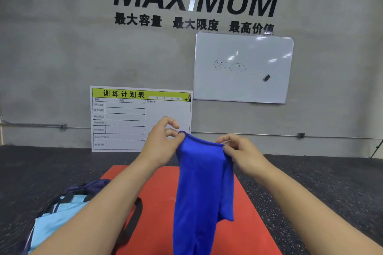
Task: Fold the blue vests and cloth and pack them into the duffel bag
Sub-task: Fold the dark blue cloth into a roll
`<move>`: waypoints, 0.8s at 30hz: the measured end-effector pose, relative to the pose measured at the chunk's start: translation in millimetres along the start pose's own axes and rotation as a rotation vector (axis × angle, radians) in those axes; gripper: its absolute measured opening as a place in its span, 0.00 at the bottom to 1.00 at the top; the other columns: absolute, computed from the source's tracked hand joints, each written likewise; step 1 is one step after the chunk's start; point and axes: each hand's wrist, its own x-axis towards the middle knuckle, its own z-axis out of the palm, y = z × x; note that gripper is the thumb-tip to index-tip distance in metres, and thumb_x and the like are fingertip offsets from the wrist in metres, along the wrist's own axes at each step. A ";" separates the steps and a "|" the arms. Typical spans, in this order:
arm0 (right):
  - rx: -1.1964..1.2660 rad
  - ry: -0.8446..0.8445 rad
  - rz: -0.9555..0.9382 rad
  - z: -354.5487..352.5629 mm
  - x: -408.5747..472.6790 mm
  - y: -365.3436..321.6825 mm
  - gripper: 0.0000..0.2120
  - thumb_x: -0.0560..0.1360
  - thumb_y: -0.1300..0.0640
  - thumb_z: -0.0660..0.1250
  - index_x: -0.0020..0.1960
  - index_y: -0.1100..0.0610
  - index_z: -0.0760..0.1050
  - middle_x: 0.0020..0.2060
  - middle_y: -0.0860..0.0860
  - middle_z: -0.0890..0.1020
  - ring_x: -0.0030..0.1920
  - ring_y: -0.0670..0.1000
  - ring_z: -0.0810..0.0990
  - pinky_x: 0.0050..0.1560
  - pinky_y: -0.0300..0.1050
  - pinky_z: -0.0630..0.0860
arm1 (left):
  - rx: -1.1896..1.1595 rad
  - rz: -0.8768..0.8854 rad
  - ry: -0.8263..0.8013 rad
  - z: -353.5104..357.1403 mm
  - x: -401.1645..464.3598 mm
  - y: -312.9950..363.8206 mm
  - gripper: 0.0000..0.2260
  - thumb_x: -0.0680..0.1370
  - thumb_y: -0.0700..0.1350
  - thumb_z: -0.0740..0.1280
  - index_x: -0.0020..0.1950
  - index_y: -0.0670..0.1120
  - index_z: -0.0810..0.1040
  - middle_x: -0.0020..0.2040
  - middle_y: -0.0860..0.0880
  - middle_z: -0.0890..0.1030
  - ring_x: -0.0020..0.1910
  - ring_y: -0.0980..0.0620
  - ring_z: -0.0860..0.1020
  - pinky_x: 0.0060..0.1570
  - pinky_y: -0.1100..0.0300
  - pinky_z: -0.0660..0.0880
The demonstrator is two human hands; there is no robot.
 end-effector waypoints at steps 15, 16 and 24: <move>-0.265 -0.118 -0.117 9.4 1.7 9.0 0.16 0.73 0.65 0.67 0.38 0.46 0.85 0.42 0.42 0.82 0.40 0.46 0.77 0.46 0.42 0.73 | 0.061 -0.022 -0.162 -12.7 -6.2 -12.8 0.22 0.79 0.31 0.56 0.48 0.50 0.87 0.40 0.52 0.85 0.36 0.56 0.77 0.42 0.62 0.74; -0.342 -0.130 -0.142 10.2 1.2 12.7 0.16 0.72 0.64 0.67 0.37 0.46 0.85 0.42 0.40 0.81 0.41 0.46 0.77 0.49 0.43 0.74 | 0.049 -0.024 -0.148 -14.2 -6.1 -12.5 0.22 0.78 0.30 0.56 0.49 0.49 0.87 0.36 0.52 0.83 0.35 0.56 0.77 0.41 0.63 0.73; -0.539 -0.134 -0.080 9.7 -6.7 33.1 0.13 0.72 0.59 0.67 0.37 0.44 0.85 0.41 0.36 0.83 0.41 0.45 0.78 0.44 0.38 0.73 | 0.011 0.014 0.017 -22.5 -7.3 -7.5 0.19 0.79 0.31 0.58 0.48 0.46 0.87 0.45 0.55 0.86 0.42 0.66 0.79 0.43 0.76 0.71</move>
